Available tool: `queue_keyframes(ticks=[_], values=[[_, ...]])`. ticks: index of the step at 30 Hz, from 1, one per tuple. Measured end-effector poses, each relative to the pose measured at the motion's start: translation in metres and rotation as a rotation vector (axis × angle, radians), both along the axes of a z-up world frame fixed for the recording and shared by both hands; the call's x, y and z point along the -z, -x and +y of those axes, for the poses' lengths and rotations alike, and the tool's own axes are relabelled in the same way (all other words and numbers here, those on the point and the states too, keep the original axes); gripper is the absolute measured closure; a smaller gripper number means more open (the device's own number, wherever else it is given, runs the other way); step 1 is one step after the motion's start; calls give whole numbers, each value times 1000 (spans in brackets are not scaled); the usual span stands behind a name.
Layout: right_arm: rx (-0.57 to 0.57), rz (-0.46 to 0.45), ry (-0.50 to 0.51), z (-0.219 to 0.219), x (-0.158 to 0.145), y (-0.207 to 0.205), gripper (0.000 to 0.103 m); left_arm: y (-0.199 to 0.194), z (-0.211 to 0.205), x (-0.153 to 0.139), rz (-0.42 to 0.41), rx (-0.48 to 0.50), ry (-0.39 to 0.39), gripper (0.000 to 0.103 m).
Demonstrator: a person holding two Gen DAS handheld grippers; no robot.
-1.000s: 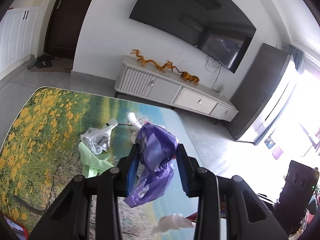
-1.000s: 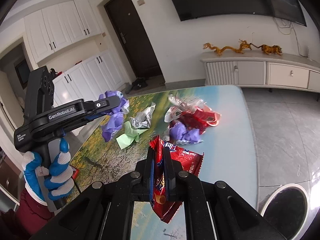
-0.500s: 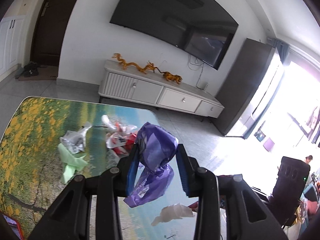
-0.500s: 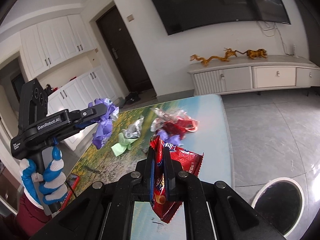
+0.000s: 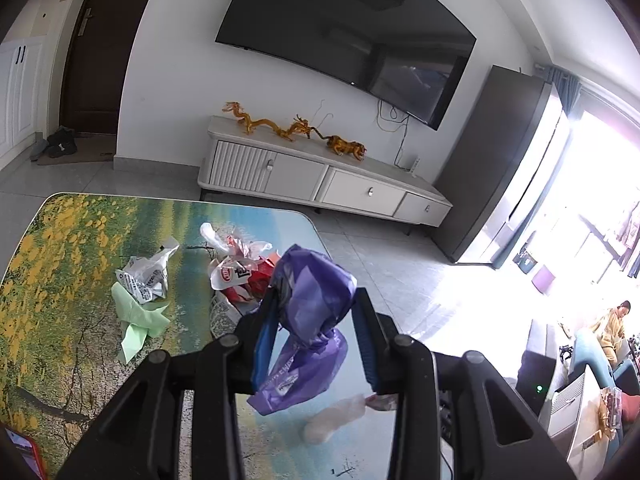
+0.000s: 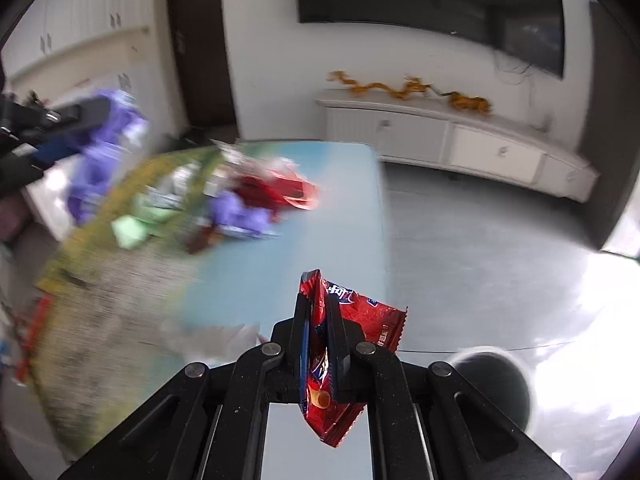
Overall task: Collect trash
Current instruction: 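Lift both held items and carry them toward the white trash bin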
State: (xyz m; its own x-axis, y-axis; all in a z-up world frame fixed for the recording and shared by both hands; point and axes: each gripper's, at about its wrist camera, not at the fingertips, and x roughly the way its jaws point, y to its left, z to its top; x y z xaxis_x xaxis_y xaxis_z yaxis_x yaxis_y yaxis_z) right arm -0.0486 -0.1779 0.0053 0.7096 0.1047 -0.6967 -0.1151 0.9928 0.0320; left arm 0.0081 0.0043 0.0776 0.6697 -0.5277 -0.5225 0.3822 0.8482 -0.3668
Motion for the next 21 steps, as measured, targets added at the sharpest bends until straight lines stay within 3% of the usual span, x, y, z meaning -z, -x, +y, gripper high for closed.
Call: queue_keyframes(ticks=[6,13,21], values=[[58,19,18,-16,9,0,96,-2,0,7,13,4,-1,68],[125,-12,-13,-45,-5,1,96,-4,-5,8,19,15,1,68],[238,-74,-77,-107,-26,21,96,-1,-58,7,29,147,-4,68]])
